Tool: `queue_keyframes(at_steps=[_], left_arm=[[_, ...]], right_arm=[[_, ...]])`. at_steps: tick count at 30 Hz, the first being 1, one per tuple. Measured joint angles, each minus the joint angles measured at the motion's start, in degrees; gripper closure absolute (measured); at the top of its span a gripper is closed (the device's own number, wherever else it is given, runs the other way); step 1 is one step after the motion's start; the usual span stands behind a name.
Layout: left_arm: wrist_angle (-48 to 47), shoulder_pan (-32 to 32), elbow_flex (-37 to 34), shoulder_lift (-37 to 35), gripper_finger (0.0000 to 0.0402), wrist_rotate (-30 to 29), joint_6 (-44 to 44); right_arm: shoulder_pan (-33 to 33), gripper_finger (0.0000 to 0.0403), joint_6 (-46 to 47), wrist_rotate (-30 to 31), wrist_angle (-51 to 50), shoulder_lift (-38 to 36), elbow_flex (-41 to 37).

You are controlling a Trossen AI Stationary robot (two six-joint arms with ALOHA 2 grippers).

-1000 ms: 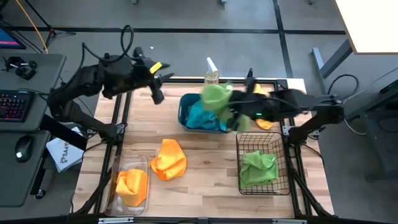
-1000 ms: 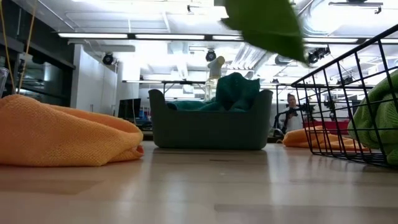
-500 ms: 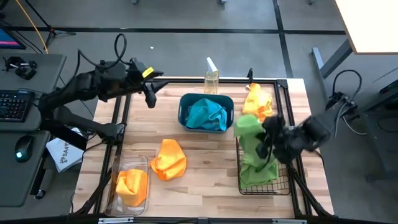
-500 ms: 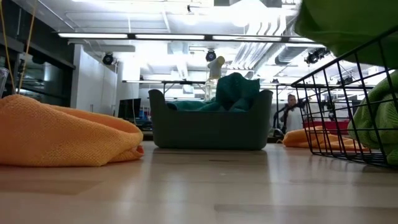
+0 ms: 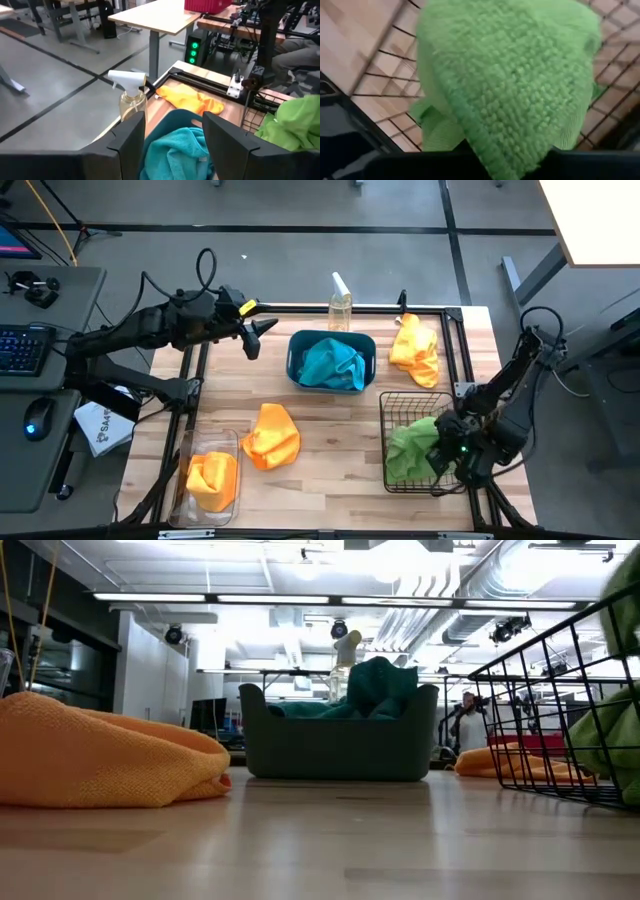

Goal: Sort microfiber towel by color & place in baskets
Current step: Put the green towel into the black wire basket

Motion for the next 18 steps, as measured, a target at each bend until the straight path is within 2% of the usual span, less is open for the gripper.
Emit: queue_keyframes(at_steps=[5,10,15,18], left_arm=[[0.7,0.0,0.0,0.0,0.0215,0.0,1.2],[0.7,0.0,0.0,0.0,0.0215,0.0,1.2],[0.7,0.0,0.0,0.0,0.0215,0.0,1.2],[0.7,0.0,0.0,0.0,0.0215,0.0,1.2]], right_arm=[[-5.4,0.0403,-4.7,-5.9,11.6,-0.5,-4.5],[-12.7,0.0403,-10.1,-18.3,21.1,-0.2,-13.5],[-17.7,0.0393,-16.0,-19.8,23.6,-0.9,-17.0],[-20.6,0.0368,-19.8,-21.6,23.9,-1.2,-17.0]])
